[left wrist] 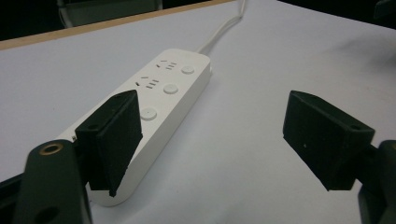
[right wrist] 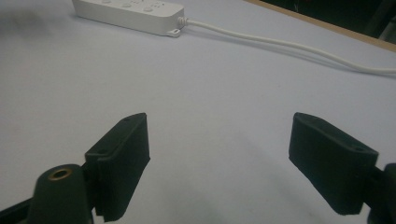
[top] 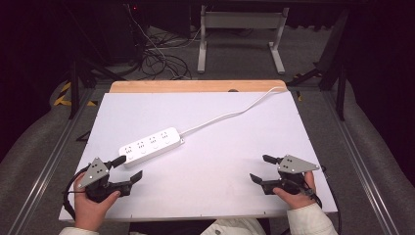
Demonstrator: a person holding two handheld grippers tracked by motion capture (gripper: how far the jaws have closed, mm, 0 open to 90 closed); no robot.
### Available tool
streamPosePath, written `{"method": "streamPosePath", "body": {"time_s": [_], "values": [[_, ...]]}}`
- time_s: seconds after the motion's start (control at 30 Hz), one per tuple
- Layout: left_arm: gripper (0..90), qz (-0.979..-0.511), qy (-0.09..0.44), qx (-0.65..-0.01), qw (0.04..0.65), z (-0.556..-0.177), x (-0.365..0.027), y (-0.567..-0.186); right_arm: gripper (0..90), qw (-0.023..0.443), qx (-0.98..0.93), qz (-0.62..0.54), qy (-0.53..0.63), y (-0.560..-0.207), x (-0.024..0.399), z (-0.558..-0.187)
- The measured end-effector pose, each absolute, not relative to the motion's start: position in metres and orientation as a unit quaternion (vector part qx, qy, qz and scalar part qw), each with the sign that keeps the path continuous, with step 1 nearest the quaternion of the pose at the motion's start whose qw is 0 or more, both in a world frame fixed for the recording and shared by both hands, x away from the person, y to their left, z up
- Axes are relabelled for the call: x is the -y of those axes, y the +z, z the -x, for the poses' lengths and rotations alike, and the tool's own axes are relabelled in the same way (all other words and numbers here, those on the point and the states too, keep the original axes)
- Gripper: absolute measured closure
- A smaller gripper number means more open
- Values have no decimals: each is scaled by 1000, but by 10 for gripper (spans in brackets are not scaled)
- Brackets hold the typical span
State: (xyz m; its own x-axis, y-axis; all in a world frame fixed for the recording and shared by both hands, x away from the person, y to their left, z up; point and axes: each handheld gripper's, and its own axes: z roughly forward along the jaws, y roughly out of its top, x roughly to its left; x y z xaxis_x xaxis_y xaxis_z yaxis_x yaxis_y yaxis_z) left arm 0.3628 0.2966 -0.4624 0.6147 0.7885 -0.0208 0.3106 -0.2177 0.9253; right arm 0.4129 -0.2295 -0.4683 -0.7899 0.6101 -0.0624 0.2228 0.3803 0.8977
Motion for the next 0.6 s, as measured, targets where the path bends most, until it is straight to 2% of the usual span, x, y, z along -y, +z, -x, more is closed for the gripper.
{"method": "streamPosePath", "body": {"time_s": [0.6], "values": [[350,-758,244,-357,488,-359,-297,-455,281,188,-815,-248,488,-470,227,-412]]}}
